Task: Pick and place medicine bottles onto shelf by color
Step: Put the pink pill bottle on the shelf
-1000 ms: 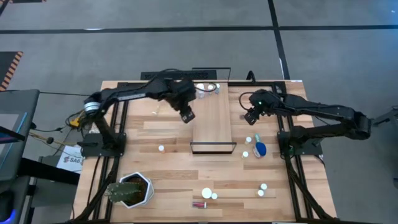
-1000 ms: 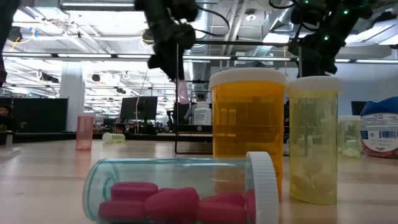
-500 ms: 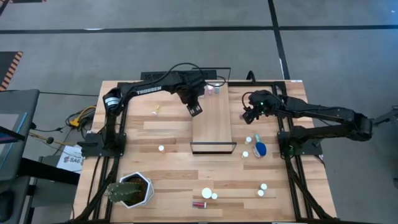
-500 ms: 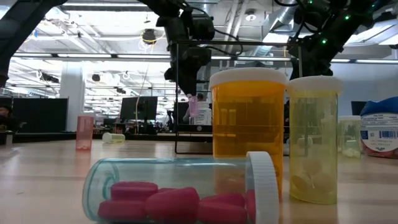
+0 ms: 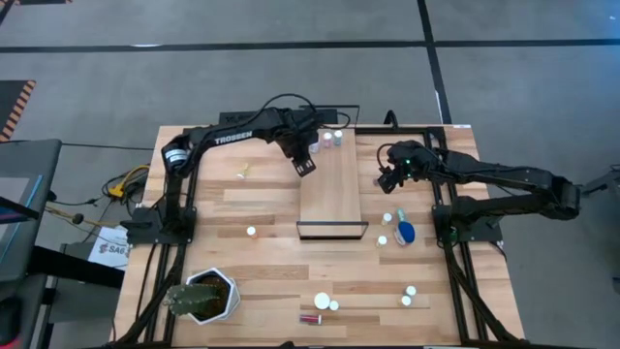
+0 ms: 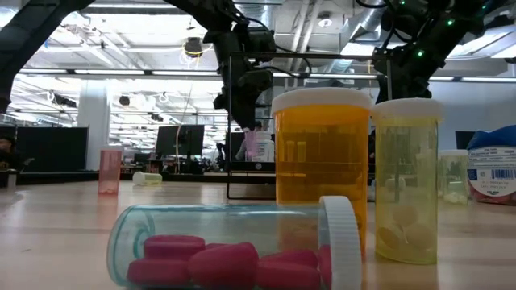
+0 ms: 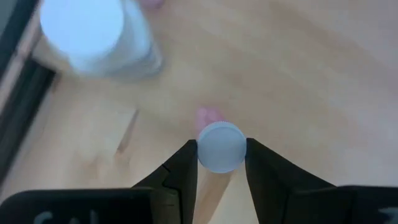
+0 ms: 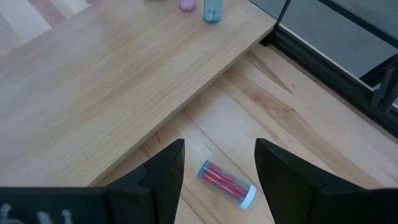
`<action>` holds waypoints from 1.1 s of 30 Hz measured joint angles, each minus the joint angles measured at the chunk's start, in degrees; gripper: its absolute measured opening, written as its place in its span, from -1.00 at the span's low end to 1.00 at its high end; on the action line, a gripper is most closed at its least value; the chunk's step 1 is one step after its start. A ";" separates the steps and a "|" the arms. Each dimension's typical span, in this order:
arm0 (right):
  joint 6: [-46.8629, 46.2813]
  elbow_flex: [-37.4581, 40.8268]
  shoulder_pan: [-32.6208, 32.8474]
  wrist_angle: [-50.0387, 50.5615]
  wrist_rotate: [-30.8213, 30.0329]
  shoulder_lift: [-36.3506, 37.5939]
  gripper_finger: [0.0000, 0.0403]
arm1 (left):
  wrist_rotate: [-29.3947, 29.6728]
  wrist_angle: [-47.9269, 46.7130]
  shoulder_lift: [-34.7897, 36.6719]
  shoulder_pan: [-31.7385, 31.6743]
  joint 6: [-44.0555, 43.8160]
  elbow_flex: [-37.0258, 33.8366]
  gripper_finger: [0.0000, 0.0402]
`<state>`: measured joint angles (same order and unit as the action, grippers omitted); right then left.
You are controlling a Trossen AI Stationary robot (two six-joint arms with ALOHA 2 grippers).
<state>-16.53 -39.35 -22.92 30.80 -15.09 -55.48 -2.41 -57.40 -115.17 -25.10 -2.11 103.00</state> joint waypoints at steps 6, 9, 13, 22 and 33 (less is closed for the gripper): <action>0.00 0.00 0.00 0.03 0.00 0.00 0.07 | -1.75 1.13 -1.27 -0.06 1.10 0.07 -0.51; 0.00 0.00 0.00 0.02 0.00 0.00 0.07 | -1.59 1.23 -1.32 -0.14 1.87 -0.04 -0.51; 0.00 0.00 0.00 0.01 0.00 0.00 0.07 | -1.58 1.65 -1.32 -0.42 1.92 -0.03 -0.51; 0.00 0.00 0.00 0.01 0.00 0.00 0.07 | -1.86 3.10 -2.98 -1.82 2.25 0.09 -0.51; 0.00 0.00 0.00 0.01 0.02 0.00 0.07 | -4.88 3.31 -3.00 -2.54 2.51 0.08 -0.51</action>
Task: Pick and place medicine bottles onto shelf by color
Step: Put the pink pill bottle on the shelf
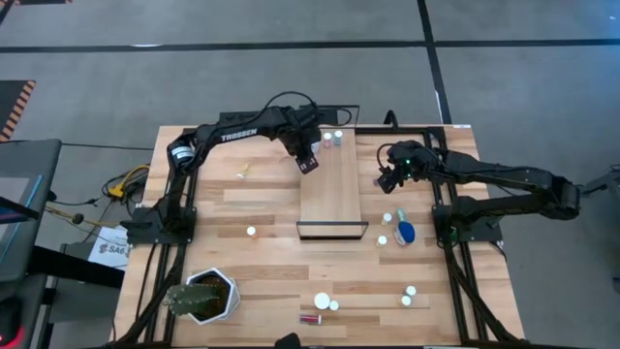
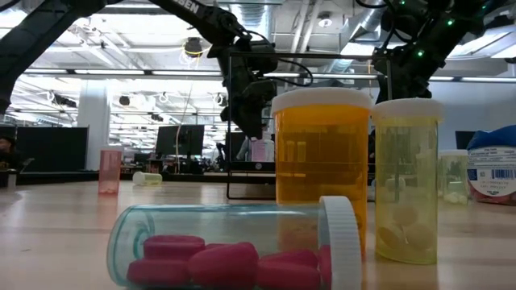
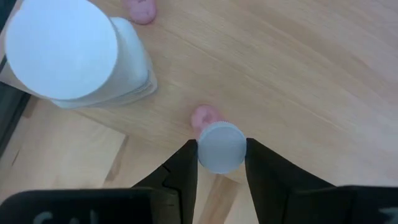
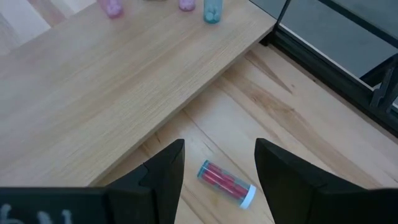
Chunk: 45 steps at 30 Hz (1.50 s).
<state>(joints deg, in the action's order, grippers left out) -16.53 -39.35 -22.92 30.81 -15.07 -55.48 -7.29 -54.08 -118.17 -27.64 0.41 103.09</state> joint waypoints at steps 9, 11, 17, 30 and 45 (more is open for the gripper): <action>0.00 0.00 0.00 0.00 0.00 0.00 0.07 | 2.91 -2.46 -0.09 -0.42 -0.27 1.32 -0.51; 0.00 0.00 0.00 0.00 0.00 0.00 0.07 | 3.64 -3.03 -0.10 -0.63 -0.34 1.70 -0.51; 0.00 0.00 0.00 0.00 0.00 0.00 0.07 | 3.13 -3.75 -0.11 -0.83 -0.57 1.81 -0.51; 0.00 0.00 0.00 0.00 0.00 0.00 0.07 | 1.03 -4.04 -0.11 -0.83 -0.85 1.81 -0.47; 0.00 0.00 0.01 0.00 0.00 -0.01 0.07 | 1.01 -2.90 -0.11 -0.83 -1.11 1.81 -0.31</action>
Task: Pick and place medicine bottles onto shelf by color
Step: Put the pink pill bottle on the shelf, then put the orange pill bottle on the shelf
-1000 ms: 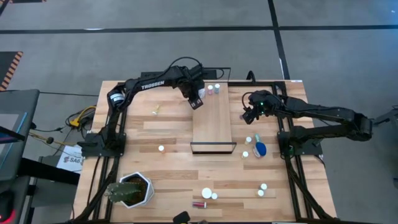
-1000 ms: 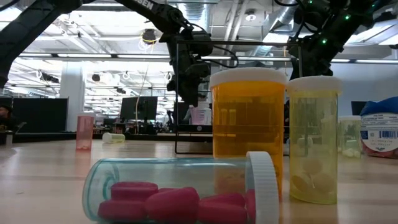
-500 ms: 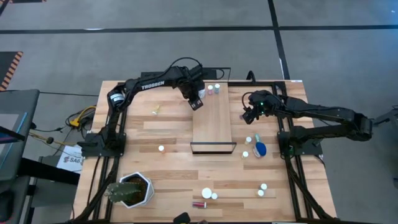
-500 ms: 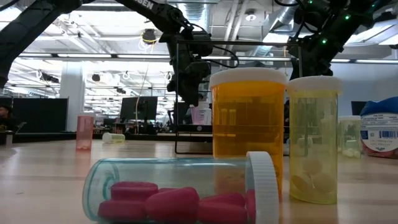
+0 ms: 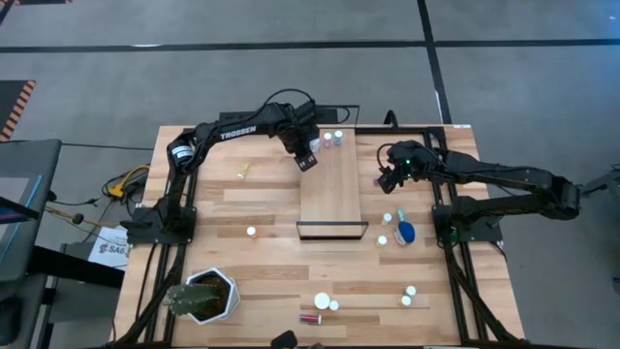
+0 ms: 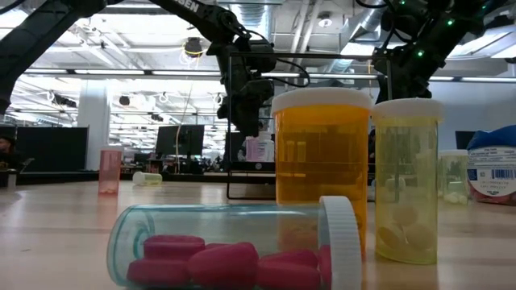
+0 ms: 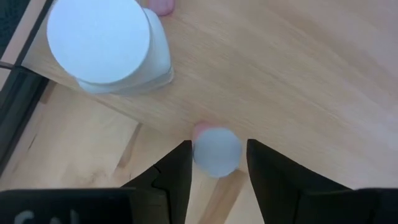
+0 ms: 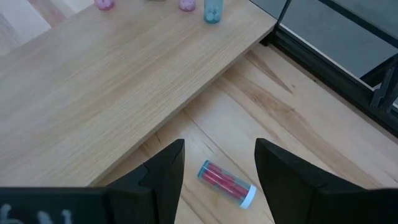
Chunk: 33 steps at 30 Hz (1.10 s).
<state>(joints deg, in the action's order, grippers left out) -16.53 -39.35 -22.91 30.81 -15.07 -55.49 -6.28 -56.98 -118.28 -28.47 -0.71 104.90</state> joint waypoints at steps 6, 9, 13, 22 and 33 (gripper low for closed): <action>0.00 0.00 -0.01 0.00 0.00 0.01 0.07 | 0.00 0.65 0.02 -0.03 -1.01 0.02 -0.31; 0.00 0.00 -0.01 0.00 0.00 0.00 0.07 | -0.05 0.49 0.88 -0.24 -0.46 0.02 -0.31; 0.00 0.00 0.00 0.00 0.00 0.01 0.07 | 0.41 -0.16 3.66 -0.32 1.33 0.02 -0.31; 0.00 0.00 -0.01 0.00 0.02 -0.01 0.07 | 9.10 -13.37 11.47 -1.67 -0.58 -2.64 -0.31; 0.00 0.00 0.00 0.00 0.02 -0.01 0.07 | 8.19 -8.66 23.08 -3.72 -10.52 -26.40 -0.31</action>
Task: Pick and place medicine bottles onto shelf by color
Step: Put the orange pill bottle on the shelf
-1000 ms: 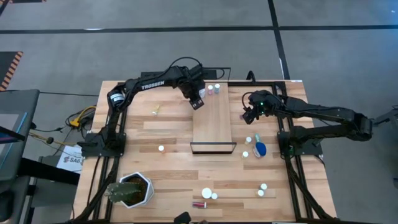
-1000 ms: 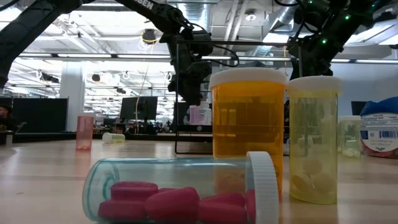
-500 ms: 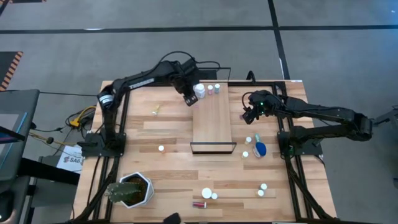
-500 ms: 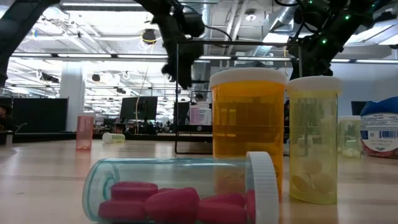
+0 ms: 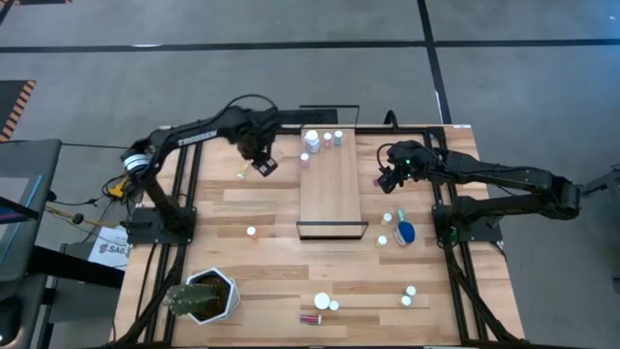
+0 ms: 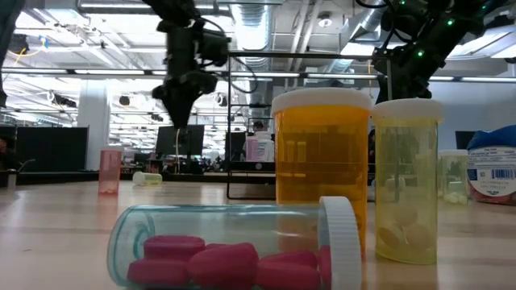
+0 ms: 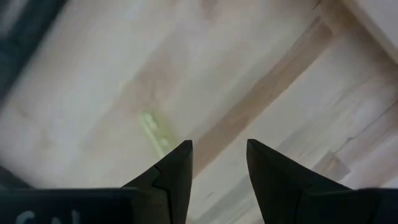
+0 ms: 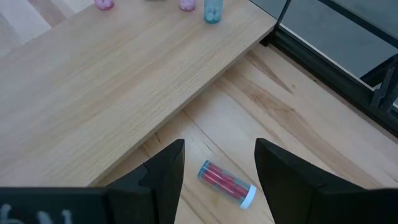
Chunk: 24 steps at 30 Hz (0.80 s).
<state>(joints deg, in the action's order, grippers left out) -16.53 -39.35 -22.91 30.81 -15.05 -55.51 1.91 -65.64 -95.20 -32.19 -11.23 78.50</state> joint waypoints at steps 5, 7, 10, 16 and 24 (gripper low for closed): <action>0.00 0.00 0.01 0.00 0.00 0.00 0.07 | -3.94 9.73 8.91 3.43 -11.12 -14.75 -0.31; 0.00 0.00 -0.01 0.00 0.00 0.00 0.07 | -4.21 11.27 11.84 6.15 -16.63 -18.80 -0.31; 0.00 0.00 0.01 0.00 -0.01 0.00 0.07 | -2.77 11.66 15.15 11.20 -24.95 -21.96 -0.31; 0.00 0.00 0.01 0.00 0.00 0.02 0.07 | 0.03 9.73 16.70 22.89 -37.57 -22.47 -0.28; 0.00 0.00 0.01 0.00 -0.02 0.00 0.07 | 2.40 9.09 16.24 33.76 -44.89 -22.52 -0.02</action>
<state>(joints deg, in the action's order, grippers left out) -16.53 -39.35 -22.90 30.81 -15.07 -55.51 4.31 -56.55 -78.96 1.57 -56.12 55.99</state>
